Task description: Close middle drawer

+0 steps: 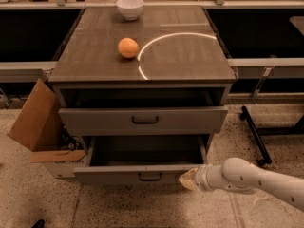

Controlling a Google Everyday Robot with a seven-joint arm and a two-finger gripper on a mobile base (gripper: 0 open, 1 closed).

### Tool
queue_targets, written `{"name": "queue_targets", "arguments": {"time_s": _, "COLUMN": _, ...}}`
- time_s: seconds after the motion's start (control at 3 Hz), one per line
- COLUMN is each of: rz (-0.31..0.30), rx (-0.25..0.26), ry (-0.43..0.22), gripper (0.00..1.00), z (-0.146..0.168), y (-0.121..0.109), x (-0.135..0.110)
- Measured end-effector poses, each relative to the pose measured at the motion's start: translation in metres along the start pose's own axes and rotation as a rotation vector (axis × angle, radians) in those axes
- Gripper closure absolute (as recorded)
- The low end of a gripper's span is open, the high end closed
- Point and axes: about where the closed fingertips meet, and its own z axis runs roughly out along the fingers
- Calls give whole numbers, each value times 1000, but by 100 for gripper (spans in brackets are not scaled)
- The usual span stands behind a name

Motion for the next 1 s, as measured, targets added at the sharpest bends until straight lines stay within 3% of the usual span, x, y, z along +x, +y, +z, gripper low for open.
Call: {"name": "queue_targets", "arguments": {"time_s": 1.0, "rz": -76, "rx": 23, "ry": -103, "gripper": 100, "z": 32, "y": -62, "x": -27}}
